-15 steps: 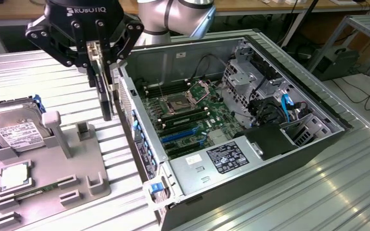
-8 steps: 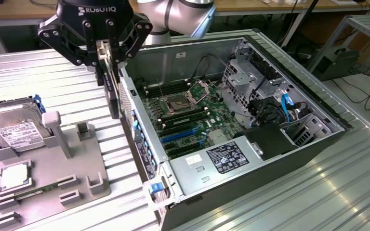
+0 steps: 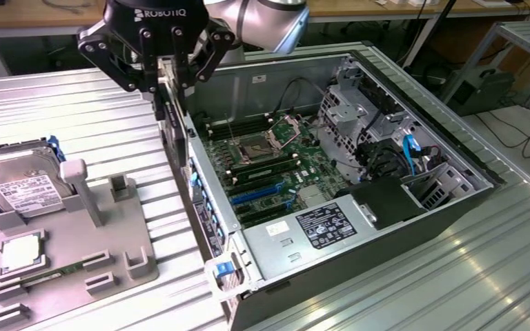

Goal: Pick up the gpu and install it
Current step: 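Pick up the gpu and move the gpu toward the slot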

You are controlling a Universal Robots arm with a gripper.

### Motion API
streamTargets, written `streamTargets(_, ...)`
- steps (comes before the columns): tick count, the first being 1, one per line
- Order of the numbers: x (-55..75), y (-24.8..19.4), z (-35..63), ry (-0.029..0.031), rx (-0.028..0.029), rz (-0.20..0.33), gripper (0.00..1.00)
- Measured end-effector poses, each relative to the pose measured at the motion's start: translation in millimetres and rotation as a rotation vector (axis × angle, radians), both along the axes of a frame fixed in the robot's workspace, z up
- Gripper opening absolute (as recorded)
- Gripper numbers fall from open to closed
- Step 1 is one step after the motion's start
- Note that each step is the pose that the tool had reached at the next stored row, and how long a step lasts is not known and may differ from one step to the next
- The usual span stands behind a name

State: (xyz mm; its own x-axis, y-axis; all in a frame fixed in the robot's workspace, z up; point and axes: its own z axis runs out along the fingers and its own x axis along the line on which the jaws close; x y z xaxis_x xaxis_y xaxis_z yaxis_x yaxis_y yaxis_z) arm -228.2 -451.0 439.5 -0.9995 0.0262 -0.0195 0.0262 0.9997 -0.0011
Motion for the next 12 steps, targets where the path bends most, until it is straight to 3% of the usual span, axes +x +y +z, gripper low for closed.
streamTargets(8,22.0,-0.1,-0.6,0.0000,0.0000,0.000,0.27)
streamTargets(12,44.6,-0.2,-1.2,0.0001,-0.0010,0.000,0.27)
